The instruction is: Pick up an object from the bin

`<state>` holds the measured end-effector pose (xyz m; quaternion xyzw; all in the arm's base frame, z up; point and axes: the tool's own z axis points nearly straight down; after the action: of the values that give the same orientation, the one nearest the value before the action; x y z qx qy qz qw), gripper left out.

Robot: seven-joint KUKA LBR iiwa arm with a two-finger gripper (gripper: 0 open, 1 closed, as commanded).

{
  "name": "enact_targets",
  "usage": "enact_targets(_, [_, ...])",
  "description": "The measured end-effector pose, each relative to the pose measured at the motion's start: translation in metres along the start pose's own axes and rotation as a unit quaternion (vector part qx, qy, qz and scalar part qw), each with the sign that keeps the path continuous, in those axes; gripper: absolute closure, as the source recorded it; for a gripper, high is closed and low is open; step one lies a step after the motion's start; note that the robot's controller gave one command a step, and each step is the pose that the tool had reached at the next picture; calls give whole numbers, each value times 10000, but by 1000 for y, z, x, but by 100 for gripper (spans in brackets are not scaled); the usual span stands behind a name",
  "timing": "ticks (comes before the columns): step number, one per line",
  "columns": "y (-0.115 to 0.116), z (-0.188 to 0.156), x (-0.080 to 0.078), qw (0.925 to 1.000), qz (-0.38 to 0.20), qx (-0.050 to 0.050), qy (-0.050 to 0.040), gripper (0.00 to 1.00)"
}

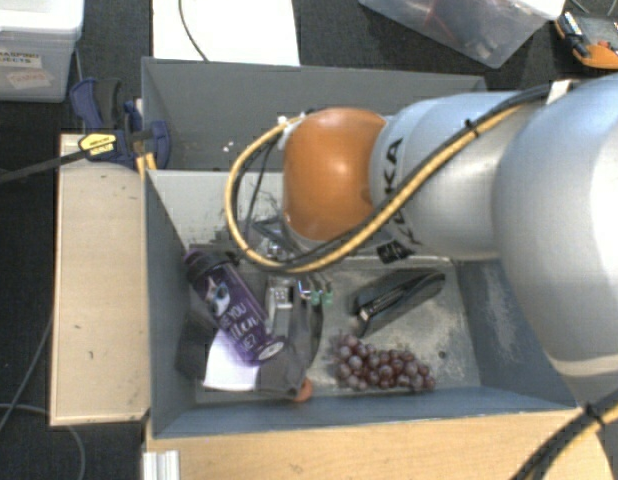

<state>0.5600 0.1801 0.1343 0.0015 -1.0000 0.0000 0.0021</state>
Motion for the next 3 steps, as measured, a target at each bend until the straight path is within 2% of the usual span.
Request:
enact_targets(1, [-1, -4, -2, 10000, 35, -7, -37, 0])
enact_targets(2, [40, 32, -4, 9992, -380, 1, -138, 0])
enact_targets(3, [45, 39, 2, 9853, -1702, 53, -132, 0])
